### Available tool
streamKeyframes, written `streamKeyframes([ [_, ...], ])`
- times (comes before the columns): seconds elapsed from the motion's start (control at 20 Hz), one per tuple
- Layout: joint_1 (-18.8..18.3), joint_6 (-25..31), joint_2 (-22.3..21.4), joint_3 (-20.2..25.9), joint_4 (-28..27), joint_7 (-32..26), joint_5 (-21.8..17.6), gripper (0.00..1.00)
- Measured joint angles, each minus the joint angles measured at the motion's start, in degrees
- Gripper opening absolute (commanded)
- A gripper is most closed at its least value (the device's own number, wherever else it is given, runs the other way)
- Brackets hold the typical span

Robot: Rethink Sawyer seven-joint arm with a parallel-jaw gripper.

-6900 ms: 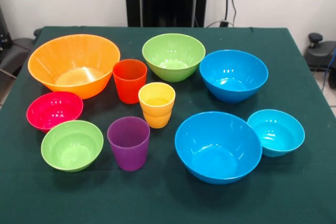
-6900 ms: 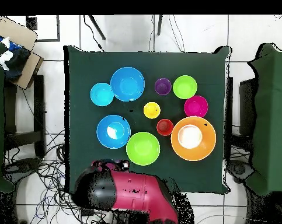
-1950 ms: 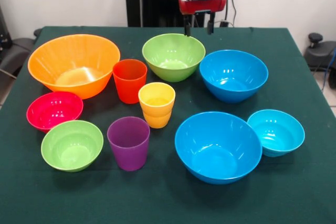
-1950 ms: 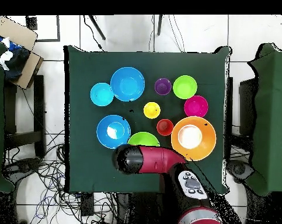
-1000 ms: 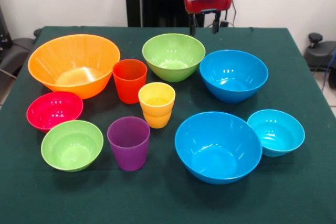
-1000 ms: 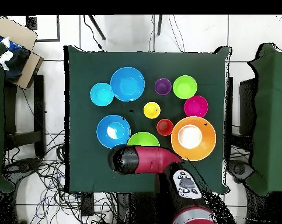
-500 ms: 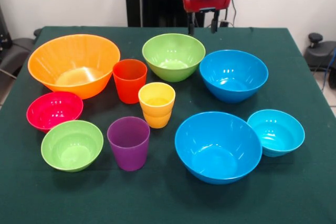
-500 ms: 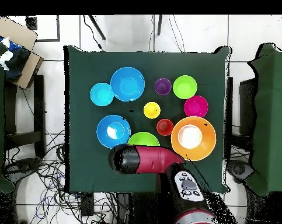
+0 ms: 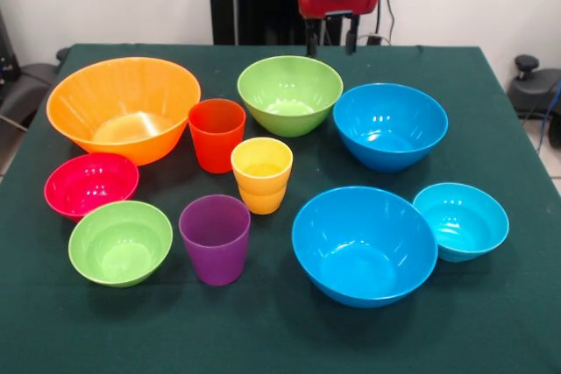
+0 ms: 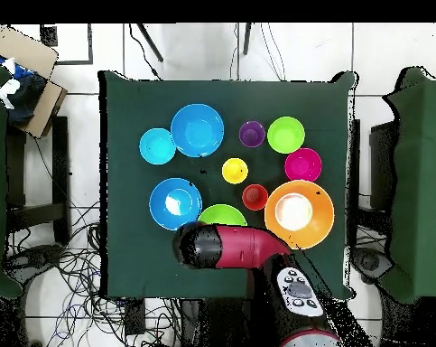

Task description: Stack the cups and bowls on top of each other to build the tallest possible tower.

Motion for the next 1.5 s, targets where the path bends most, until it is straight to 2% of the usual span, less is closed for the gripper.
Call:
streamKeyframes([
  [0.9, -5.1, 0.0, 0.5, 1.7, -1.3, 0.0, 0.0, 1.00],
  [1.5, -5.8, 0.1, 0.3, 3.6, -1.7, 0.0, 0.0, 1.00],
])
